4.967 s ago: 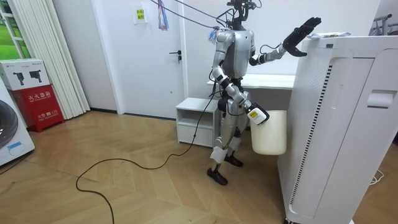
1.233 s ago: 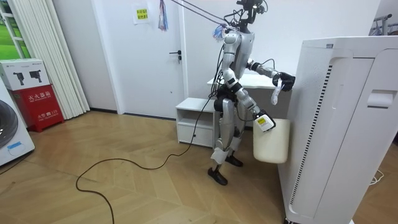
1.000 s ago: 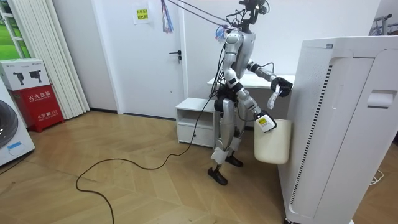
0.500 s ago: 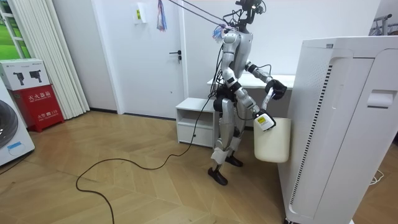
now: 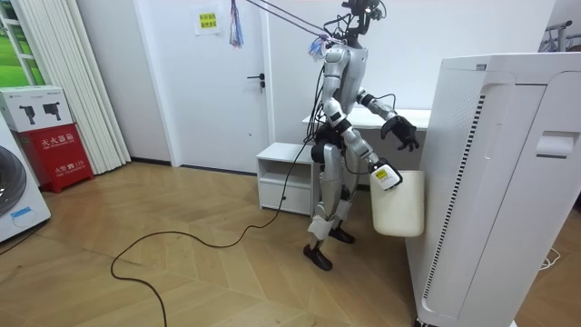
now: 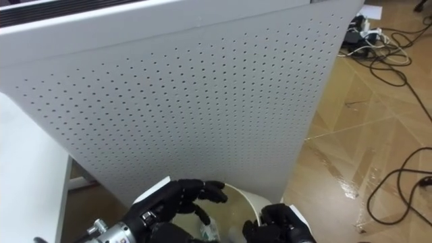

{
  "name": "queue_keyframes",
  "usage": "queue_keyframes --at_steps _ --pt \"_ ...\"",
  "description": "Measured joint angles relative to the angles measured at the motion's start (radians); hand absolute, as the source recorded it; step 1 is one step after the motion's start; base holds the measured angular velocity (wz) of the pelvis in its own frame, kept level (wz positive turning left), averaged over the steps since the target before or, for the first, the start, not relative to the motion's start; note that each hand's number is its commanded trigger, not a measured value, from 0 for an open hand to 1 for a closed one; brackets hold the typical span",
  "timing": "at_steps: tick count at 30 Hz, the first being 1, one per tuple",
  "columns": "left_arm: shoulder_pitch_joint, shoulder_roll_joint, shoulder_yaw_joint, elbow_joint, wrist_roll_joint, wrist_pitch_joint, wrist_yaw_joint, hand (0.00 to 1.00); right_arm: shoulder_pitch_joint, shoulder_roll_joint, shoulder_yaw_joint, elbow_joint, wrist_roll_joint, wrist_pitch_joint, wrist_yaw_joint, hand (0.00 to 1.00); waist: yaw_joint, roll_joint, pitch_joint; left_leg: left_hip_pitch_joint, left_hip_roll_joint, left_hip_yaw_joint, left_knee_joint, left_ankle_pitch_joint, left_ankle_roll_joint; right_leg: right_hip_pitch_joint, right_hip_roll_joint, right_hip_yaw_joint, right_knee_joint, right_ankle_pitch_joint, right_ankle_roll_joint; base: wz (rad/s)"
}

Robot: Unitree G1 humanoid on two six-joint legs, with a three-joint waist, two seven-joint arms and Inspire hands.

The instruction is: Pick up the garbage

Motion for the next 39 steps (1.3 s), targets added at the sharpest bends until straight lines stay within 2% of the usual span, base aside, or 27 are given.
queue_keyframes --at_steps 8,18,22,27,30,34,35,39 --pt "0.031 -0.003 0.000 0.000 0.029 0.001 -0.001 0.00 0.018 0.014 0.000 0.000 0.001 0.000 0.005 1.00 0.000 -0.013 -0.0085 0.007 0.000 0.004 -0.001 0.000 0.000 0.004 0.001 0.003 0.002 0.000 0.000 0.00" --pt "0.042 -0.003 0.001 0.002 0.027 0.004 0.007 0.00 0.024 0.030 0.000 -0.001 0.000 0.000 0.007 1.00 0.000 -0.019 -0.0068 0.016 0.000 0.004 -0.005 0.000 0.000 0.014 -0.001 0.001 -0.005 0.000 0.000 0.00" --pt "0.070 0.003 0.009 0.011 0.024 0.004 0.029 0.00 0.036 0.028 0.000 -0.001 0.001 0.000 0.006 1.00 0.000 -0.019 -0.0071 0.040 -0.001 0.007 -0.026 0.002 0.000 0.038 0.001 -0.008 -0.025 0.001 0.000 0.00" --pt "0.103 0.005 0.025 0.079 0.025 0.004 0.071 0.00 0.078 0.017 0.000 -0.001 0.000 -0.001 0.006 1.00 -0.002 -0.025 -0.0078 0.077 0.000 0.011 -0.055 0.003 -0.001 0.064 0.000 -0.005 -0.039 -0.001 0.002 -0.01" --pt "0.168 0.005 0.059 0.099 0.026 0.004 0.102 0.00 0.135 0.016 -0.009 0.000 0.000 -0.001 0.007 1.00 -0.005 -0.041 -0.0088 0.103 -0.002 0.020 -0.078 0.003 -0.001 0.086 0.003 -0.005 -0.059 -0.001 0.004 -0.02" --pt "0.229 0.007 0.090 0.211 0.016 0.000 0.165 0.00 0.232 0.013 -0.023 0.031 0.006 -0.003 0.006 1.00 -0.003 -0.071 -0.0208 0.164 -0.002 0.025 -0.108 0.003 -0.002 0.157 0.013 -0.010 -0.113 0.003 0.009 0.03" --pt "0.247 0.007 0.096 0.243 0.010 0.000 0.181 0.00 0.249 0.013 -0.031 0.055 0.008 -0.003 0.005 1.00 -0.003 -0.076 -0.0211 0.186 -0.002 0.025 -0.119 0.003 -0.002 0.181 0.017 -0.009 -0.129 0.006 0.010 0.00" --pt "0.252 0.001 0.099 0.365 0.001 -0.002 0.217 0.00 0.267 0.015 -0.043 0.155 0.018 -0.006 -0.002 1.00 -0.002 -0.079 -0.0210 0.238 -0.002 0.030 -0.148 0.003 -0.002 0.228 0.019 -0.001 -0.144 0.006 0.011 -0.05"
